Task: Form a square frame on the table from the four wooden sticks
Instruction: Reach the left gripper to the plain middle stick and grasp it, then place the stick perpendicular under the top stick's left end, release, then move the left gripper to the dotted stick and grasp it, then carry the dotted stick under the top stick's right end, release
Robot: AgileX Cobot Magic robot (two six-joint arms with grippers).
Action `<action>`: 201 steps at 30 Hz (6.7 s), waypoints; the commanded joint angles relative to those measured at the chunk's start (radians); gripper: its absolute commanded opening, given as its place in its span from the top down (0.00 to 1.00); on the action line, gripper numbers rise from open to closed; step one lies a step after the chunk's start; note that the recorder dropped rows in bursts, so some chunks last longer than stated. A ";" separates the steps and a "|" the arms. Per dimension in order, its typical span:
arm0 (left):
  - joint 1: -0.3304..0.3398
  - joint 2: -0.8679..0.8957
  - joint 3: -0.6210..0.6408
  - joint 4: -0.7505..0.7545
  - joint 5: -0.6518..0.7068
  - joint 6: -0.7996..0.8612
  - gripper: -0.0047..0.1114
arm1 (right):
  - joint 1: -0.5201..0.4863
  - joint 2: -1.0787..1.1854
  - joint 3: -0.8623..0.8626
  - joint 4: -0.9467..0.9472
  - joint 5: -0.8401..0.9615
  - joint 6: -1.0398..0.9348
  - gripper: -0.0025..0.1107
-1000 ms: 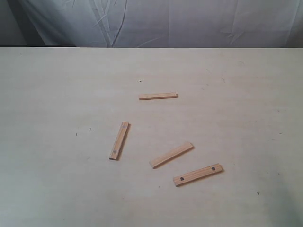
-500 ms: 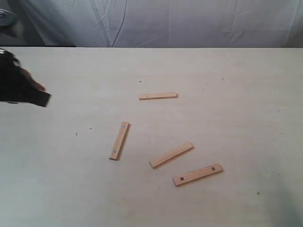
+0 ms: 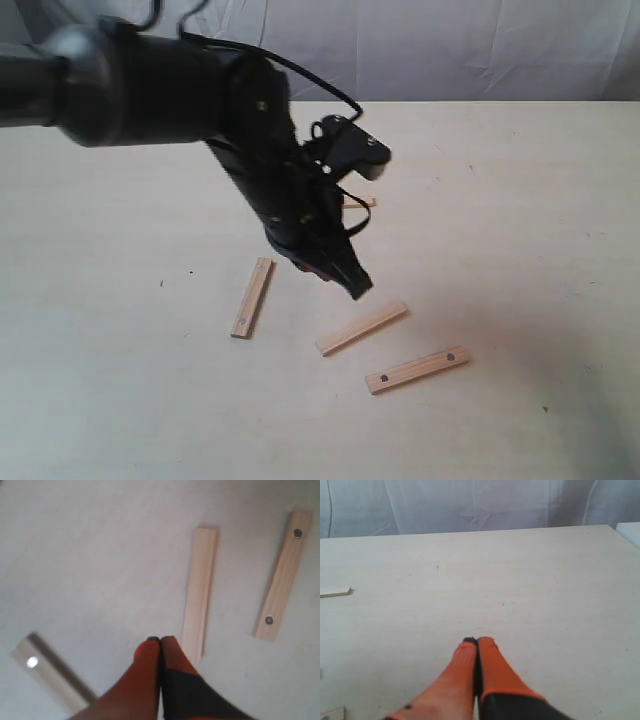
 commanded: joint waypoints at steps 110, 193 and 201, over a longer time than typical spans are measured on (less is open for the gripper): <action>-0.154 0.216 -0.430 0.118 0.210 -0.218 0.59 | 0.002 -0.005 0.001 -0.006 -0.013 0.000 0.98; 0.048 0.277 -0.487 0.206 -0.208 -1.027 0.96 | 0.002 -0.005 0.001 -0.006 -0.013 0.000 0.98; 0.055 0.383 -0.487 0.226 -0.157 -1.188 0.96 | 0.002 -0.005 0.001 -0.006 -0.013 0.000 0.98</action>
